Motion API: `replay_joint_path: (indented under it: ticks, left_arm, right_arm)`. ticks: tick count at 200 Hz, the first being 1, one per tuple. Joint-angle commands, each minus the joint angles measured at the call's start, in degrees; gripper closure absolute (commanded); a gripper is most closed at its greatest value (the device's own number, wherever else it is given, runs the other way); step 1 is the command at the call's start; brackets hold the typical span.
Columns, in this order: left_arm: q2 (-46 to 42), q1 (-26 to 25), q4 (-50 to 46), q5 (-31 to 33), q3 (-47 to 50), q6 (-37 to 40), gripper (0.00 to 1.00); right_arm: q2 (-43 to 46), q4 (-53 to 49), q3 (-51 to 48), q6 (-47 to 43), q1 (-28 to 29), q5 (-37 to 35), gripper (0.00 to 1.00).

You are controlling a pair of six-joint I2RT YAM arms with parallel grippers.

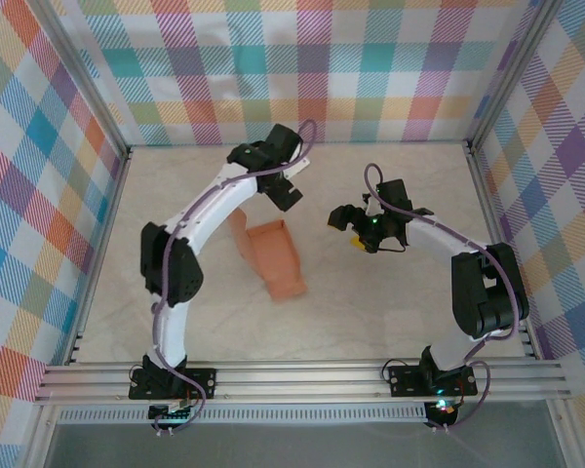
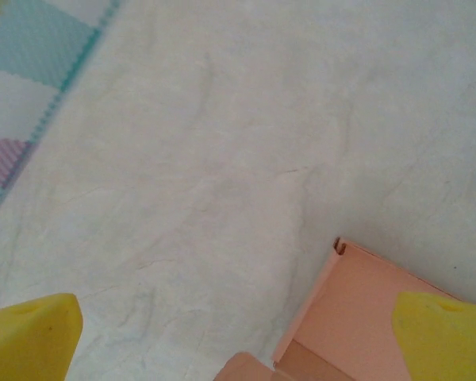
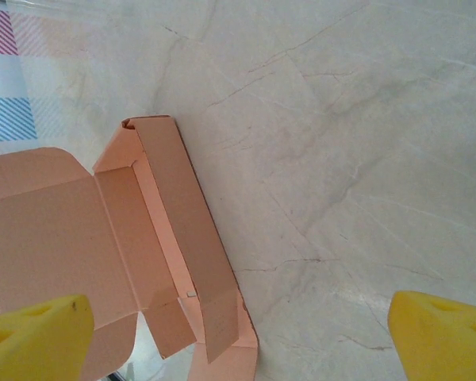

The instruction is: Fold the paper box

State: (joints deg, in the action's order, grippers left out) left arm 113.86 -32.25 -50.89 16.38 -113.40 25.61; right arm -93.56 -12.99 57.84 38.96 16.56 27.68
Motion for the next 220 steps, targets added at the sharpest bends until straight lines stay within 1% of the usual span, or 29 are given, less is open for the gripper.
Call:
replay_joint_path:
  ticks: [1, 21, 37, 53, 66, 81, 91, 103, 112, 117, 123, 137, 143, 152, 164, 173, 182, 195, 198, 201, 213, 215, 220]
  left_arm:
    - [-11.7, 3.4, 10.4, 3.5, 9.5, -11.1, 0.00]
    - [-22.4, 7.1, 15.0, 5.1, 19.3, -19.7, 0.00]
    - [-30.5, 11.0, 17.2, 5.8, 27.5, -26.3, 0.00]
    - [-36.9, 16.9, 17.2, 4.0, 35.2, -33.6, 0.00]
    - [-40.6, 21.5, 17.1, 2.7, 41.1, -38.8, 0.00]
    - [-43.4, 26.1, 17.3, 1.1, 47.2, -43.4, 0.06]
    - [-44.4, 28.8, 18.3, -1.6, 51.0, -46.8, 0.10]
    - [-44.5, 30.8, 20.3, -5.6, 55.8, -51.4, 0.20]
    - [-43.8, 30.9, 22.6, -7.9, 58.8, -54.1, 0.30]
    - [-43.2, 30.9, 24.2, -9.7, 61.0, -55.2, 0.33]
    - [-42.1, 30.9, 26.4, -12.8, 62.7, -57.1, 0.36]
    - [-39.0, 30.4, 32.9, -18.5, 66.6, -60.3, 0.40]
    - [-37.7, 29.7, 34.4, -19.5, 67.6, -61.1, 0.45]
    - [-35.7, 28.1, 37.0, -19.1, 67.8, -61.7, 0.47]
    - [-32.9, 26.1, 37.3, -18.3, 66.7, -61.5, 0.49]
    - [-30.6, 25.0, 37.6, -18.5, 65.6, -61.4, 0.53]
    - [-28.1, 24.2, 37.8, -18.9, 64.7, -61.3, 0.58]
    - [-25.0, 23.3, 37.9, -19.8, 63.2, -61.0, 0.60]
    - [-24.4, 23.1, 38.1, -19.9, 63.0, -61.0, 0.62]
    - [-23.8, 22.7, 38.3, -20.1, 62.8, -60.9, 0.66]
    - [-22.1, 21.9, 39.0, -20.3, 62.1, -61.0, 0.72]
    - [-21.7, 21.8, 39.1, -20.3, 62.0, -60.9, 0.74]
    - [-20.9, 21.6, 39.1, -20.4, 61.6, -60.9, 0.77]
  right_arm:
    - [-0.4, 0.6, 0.1, -1.8, -0.3, 0.0, 0.04]
    - [-1.2, 0.8, 0.5, -2.7, -0.3, -0.3, 0.04]
    - [-1.7, 1.1, 0.9, -3.8, -0.3, -0.5, 0.04]
    - [-2.0, 1.3, 1.4, -5.7, -0.3, -1.4, 0.05]
    - [-2.9, 0.3, 2.6, -6.7, -0.2, -3.0, 0.06]
    - [-4.3, -0.4, 4.0, -7.4, -0.1, -4.2, 0.10]
    - [-5.5, -0.4, 4.9, -7.4, 0.0, -4.8, 0.14]
    - [-7.7, -0.4, 6.6, -7.5, 0.3, -4.8, 0.21]
    - [-9.6, -0.9, 8.5, -7.4, 0.9, -4.8, 0.29]
    - [-11.2, -1.1, 9.2, -7.5, 1.2, -4.9, 0.32]
    - [-12.4, -1.3, 11.0, -7.5, 1.9, -5.2, 0.36]
    - [-16.1, -2.2, 14.5, -7.5, 3.5, -6.4, 0.49]
    - [-17.8, -2.8, 16.3, -7.4, 4.2, -6.9, 0.53]
    - [-20.3, -3.7, 18.9, -7.3, 5.0, -7.4, 0.61]
    - [-23.0, -4.1, 21.8, -7.1, 6.2, -8.3, 0.65]
    - [-24.9, -4.6, 23.8, -7.0, 6.9, -8.8, 0.70]
    - [-26.6, -5.1, 25.7, -7.0, 7.5, -8.9, 0.73]
    - [-28.6, -5.5, 27.9, -6.7, 8.5, -8.8, 0.76]
    - [-29.0, -5.5, 28.3, -6.6, 8.7, -8.8, 0.77]
    - [-29.3, -5.6, 28.6, -6.5, 9.0, -8.8, 0.77]
    - [-30.5, -5.8, 29.8, -6.0, 9.8, -8.8, 0.79]
    - [-30.7, -5.8, 30.0, -6.0, 9.9, -8.8, 0.79]
    - [-31.1, -5.8, 30.3, -5.9, 10.2, -8.9, 0.79]
